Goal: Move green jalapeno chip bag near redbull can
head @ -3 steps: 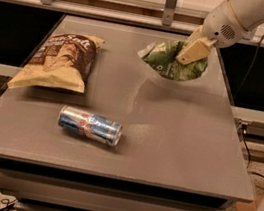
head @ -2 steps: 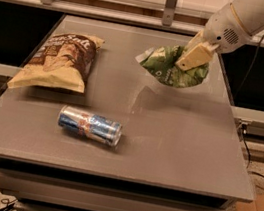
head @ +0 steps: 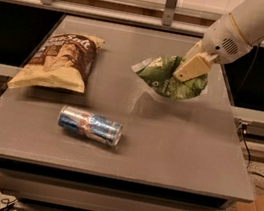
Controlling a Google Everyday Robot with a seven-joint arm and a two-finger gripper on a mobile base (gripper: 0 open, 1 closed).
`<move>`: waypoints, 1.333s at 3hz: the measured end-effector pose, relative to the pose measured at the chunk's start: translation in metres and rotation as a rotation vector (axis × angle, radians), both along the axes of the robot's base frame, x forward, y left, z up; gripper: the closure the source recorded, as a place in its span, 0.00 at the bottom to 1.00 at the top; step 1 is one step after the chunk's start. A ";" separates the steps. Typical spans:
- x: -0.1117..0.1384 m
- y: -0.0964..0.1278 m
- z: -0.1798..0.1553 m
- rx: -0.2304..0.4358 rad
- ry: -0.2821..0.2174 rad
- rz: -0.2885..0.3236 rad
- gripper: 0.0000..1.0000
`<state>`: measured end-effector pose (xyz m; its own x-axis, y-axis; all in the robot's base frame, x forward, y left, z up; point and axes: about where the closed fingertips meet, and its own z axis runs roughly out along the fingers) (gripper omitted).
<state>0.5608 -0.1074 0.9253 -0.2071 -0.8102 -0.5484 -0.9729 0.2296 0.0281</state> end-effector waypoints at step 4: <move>-0.048 0.039 -0.009 -0.016 0.005 -0.084 1.00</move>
Offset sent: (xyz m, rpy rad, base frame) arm -0.0440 0.0328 -0.0001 0.0032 0.0131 -0.0591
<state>0.5131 -0.0686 0.9165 -0.2771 -0.7987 -0.5341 -0.9501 0.3105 0.0285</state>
